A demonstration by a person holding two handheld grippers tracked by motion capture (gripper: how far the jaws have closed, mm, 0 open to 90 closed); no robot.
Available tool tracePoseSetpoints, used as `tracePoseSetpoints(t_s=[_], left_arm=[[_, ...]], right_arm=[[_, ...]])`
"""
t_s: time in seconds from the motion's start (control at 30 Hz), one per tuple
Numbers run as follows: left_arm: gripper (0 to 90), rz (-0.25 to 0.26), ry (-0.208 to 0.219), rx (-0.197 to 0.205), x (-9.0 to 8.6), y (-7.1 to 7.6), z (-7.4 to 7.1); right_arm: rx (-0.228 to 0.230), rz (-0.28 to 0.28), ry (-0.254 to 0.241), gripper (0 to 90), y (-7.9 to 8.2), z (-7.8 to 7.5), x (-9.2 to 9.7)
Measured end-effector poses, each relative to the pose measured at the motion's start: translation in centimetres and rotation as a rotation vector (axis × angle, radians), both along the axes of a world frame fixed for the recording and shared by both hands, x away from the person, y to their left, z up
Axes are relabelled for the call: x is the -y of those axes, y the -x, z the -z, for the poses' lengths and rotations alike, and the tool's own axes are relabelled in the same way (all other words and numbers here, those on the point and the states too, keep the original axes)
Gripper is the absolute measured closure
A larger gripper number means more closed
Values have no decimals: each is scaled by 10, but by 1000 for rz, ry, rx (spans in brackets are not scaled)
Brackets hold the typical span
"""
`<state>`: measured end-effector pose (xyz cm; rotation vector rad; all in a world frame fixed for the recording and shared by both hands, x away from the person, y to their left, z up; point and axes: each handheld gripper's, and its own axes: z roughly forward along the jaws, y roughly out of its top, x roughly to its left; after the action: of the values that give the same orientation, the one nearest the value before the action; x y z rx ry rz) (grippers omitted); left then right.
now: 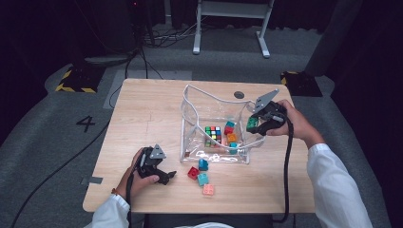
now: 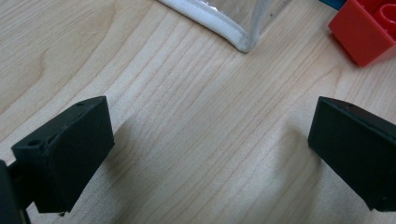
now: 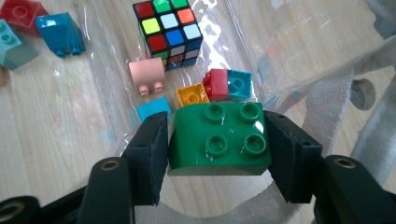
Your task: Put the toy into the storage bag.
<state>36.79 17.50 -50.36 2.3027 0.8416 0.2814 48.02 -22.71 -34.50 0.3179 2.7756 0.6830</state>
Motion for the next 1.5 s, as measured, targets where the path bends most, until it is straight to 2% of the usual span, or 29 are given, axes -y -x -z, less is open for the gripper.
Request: tracePoseSetpoints(t_s=[0.1, 0.33, 0.37, 0.43, 0.57, 0.6, 0.63, 0.67, 0.7, 0.77, 0.8, 0.83, 0.87, 0.93, 1.03, 1.07, 1.1, 1.13, 1.17, 1.23, 1.37, 1.5], left_arm=[[3, 0, 0, 0, 0, 0, 0], [4, 0, 0, 0, 0, 0, 0], [3, 0, 0, 0, 0, 0, 0], [3, 0, 0, 0, 0, 0, 0], [3, 0, 0, 0, 0, 0, 0], [3, 1, 1, 0, 0, 0, 0], [3, 0, 1, 0, 0, 0, 0], [3, 0, 1, 0, 0, 0, 0], [3, 0, 0, 0, 0, 0, 0], [3, 0, 0, 0, 0, 0, 0], [3, 0, 0, 0, 0, 0, 0], [3, 0, 0, 0, 0, 0, 0], [3, 0, 0, 0, 0, 0, 0], [3, 0, 0, 0, 0, 0, 0], [3, 0, 0, 0, 0, 0, 0], [3, 0, 0, 0, 0, 0, 0], [3, 0, 0, -1, 0, 0, 0], [3, 0, 0, -1, 0, 0, 0], [3, 0, 0, 0, 0, 0, 0], [3, 0, 0, 0, 0, 0, 0], [3, 0, 0, 0, 0, 0, 0], [3, 0, 0, 0, 0, 0, 0]], right_arm=[[-8, 8, 25, 435, 0, 0, 0], [-14, -1, 42, 435, 2, 0, 0], [-17, 11, 54, 436, 3, -1, -1], [2, -9, 41, 415, 3, -2, -2], [5, 1, 34, 397, 5, -4, -2], [7, -13, 25, 398, 4, -4, -1], [8, 4, -5, 392, 7, -5, 1], [8, 4, -5, 392, 7, -5, 1], [7, 30, -44, 376, 10, -7, 4], [37, 19, -91, 370, 12, -10, 7], [37, 19, -91, 370, 12, -10, 7], [46, 21, -117, 360, 15, -13, 9], [63, 14, -186, 357, 21, -17, 14], [72, 19, -205, 347, 24, -19, 16], [125, 74, -298, 304, 37, -24, 31], [125, 74, -298, 304, 37, -24, 31], [154, 94, -327, 281, 44, -27, 38], [154, 94, -327, 281, 44, -27, 38], [183, 119, -378, 272, 54, -29, 49], [198, 137, -417, 268, 62, -31, 58], [214, 194, -474, 260, 78, -27, 77], [222, 219, -494, 260, 90, -19, 89]])
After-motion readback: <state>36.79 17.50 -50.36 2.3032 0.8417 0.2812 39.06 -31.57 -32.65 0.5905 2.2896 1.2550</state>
